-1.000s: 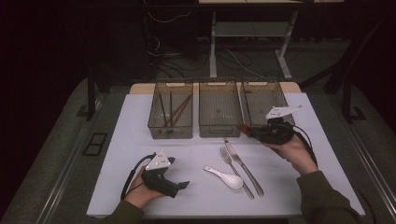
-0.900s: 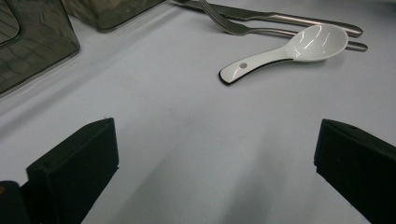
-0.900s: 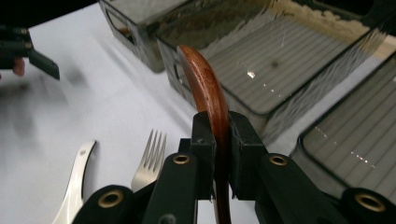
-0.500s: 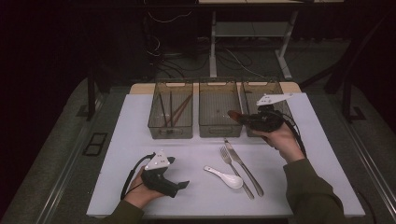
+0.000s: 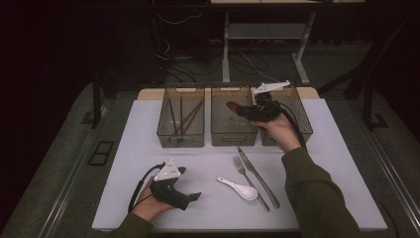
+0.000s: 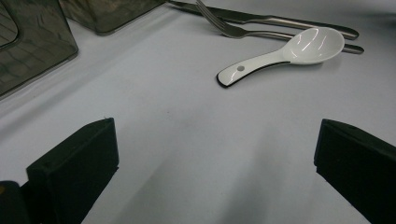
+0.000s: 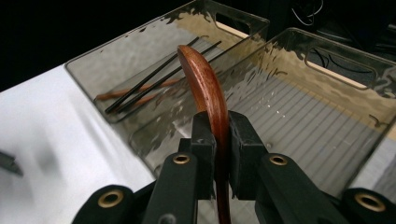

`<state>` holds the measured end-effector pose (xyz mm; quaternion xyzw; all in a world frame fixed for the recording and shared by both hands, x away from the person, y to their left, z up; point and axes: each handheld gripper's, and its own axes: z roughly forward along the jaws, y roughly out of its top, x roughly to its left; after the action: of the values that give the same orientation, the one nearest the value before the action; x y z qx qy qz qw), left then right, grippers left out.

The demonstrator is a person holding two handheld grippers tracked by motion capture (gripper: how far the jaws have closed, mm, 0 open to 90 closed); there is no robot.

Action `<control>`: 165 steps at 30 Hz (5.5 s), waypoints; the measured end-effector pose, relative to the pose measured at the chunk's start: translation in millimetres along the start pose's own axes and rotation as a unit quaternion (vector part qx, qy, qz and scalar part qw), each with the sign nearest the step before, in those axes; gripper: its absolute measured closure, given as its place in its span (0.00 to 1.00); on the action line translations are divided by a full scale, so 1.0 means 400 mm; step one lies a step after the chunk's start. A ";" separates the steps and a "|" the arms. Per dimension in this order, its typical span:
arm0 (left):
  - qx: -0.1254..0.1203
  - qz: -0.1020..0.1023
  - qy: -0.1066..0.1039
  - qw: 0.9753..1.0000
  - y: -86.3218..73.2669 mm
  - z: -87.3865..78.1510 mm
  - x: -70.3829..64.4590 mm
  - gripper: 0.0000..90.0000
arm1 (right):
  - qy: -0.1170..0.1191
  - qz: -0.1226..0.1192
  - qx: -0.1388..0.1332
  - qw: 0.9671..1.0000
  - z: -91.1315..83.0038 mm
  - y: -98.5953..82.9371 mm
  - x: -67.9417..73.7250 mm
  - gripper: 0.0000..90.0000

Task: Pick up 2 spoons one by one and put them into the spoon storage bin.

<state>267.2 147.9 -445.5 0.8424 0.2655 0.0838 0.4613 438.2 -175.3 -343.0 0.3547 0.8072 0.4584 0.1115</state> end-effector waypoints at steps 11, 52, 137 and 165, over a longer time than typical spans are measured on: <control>0.000 0.005 -0.002 1.000 0.002 -0.001 -0.001 0.00 | 0.001 0.010 0.001 1.000 0.095 0.072 0.002 0.90; 0.002 0.005 -0.003 1.000 0.002 0.003 -0.007 0.00 | 0.007 0.006 0.031 0.999 0.061 0.008 0.004 0.51; 0.009 0.010 0.002 1.000 0.001 0.005 -0.009 0.00 | 0.113 -0.075 0.140 0.981 -0.112 -0.386 0.219 0.61; 0.010 0.011 0.002 1.000 0.001 0.006 -0.009 0.00 | 0.138 -0.114 0.184 0.966 -0.089 -0.400 0.244 0.74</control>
<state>265.2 144.0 -446.2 0.8498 0.2582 0.0874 0.4512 274.4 -185.3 -440.0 0.2079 0.9205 0.3306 -0.0169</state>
